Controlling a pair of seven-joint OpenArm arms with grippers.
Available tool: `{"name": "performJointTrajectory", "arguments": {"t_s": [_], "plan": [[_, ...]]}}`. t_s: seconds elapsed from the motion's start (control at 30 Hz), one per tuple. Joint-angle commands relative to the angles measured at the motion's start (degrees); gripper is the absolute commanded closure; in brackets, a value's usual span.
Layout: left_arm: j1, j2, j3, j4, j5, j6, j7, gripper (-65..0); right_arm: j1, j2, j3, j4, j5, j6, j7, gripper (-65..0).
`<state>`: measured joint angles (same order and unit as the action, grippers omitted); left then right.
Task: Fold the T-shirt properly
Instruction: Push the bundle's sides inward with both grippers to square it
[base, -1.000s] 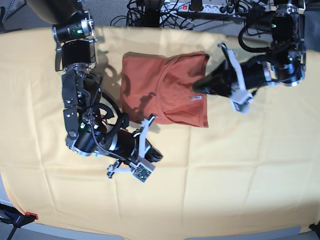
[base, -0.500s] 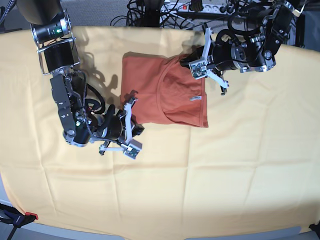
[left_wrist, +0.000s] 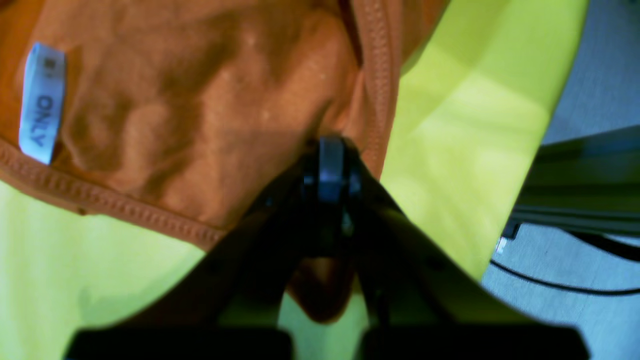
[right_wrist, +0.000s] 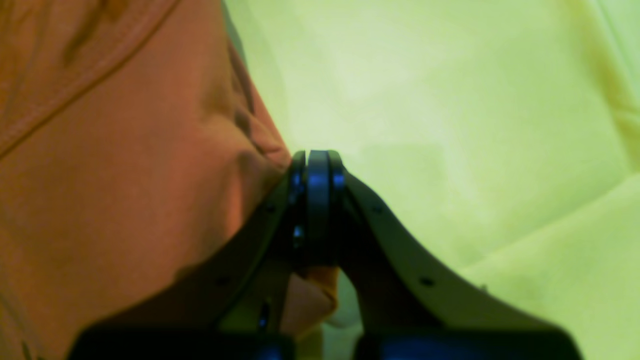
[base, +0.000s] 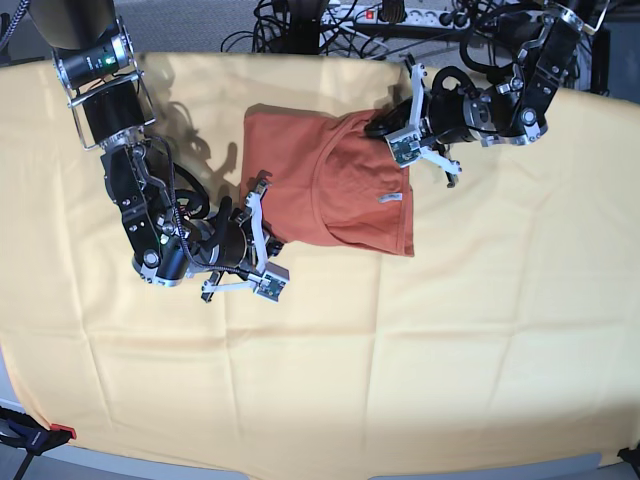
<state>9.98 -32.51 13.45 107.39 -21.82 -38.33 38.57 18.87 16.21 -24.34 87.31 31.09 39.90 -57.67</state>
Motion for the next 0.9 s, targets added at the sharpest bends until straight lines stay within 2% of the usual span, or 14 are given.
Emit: {"name": "performJointTrajectory", "arguments": {"t_s": [0.0, 0.13, 0.27, 0.4, 0.53, 0.67, 0.87], "plan": [[-0.48, 0.11, -0.35, 0.57, 1.20, 0.98, -1.31, 0.0, 0.92, 0.48, 0.26, 0.70, 0.63, 0.10, 0.72, 0.0], [-1.77, 0.96, -0.35, 0.07, 4.07, 4.57, -1.51, 0.0, -0.50, 0.48, 0.26, 0.79, 5.40, 0.10, -3.80, 0.0], [-4.42, 0.94, -0.35, -2.43, 5.14, 4.63, -2.69, 0.0, -2.27, 1.25, 0.33, 1.99, 9.77, 0.10, -6.58, 0.0], [-8.20, 0.94, -0.35, -5.97, 5.29, 4.70, -3.43, 0.0, -3.91, 4.11, 0.33, 6.43, 9.86, 0.10, -6.69, 0.0], [-12.41, 1.16, -0.33, -11.91, 5.31, 4.70, -7.87, 0.0, -6.67, 6.73, 0.35, 10.82, 11.34, 0.10, -6.67, 0.0], [-17.20, 2.82, -0.33, -19.52, 5.29, 4.50, -11.28, 0.0, -9.99, 9.35, 0.48, 15.17, 11.34, 0.07, -6.58, 0.0], [-23.34, 6.69, -0.15, -28.89, 5.31, 3.15, -16.24, 0.0, -15.34, 10.16, 3.56, 17.86, 11.85, -4.63, -4.46, 0.0]]}}
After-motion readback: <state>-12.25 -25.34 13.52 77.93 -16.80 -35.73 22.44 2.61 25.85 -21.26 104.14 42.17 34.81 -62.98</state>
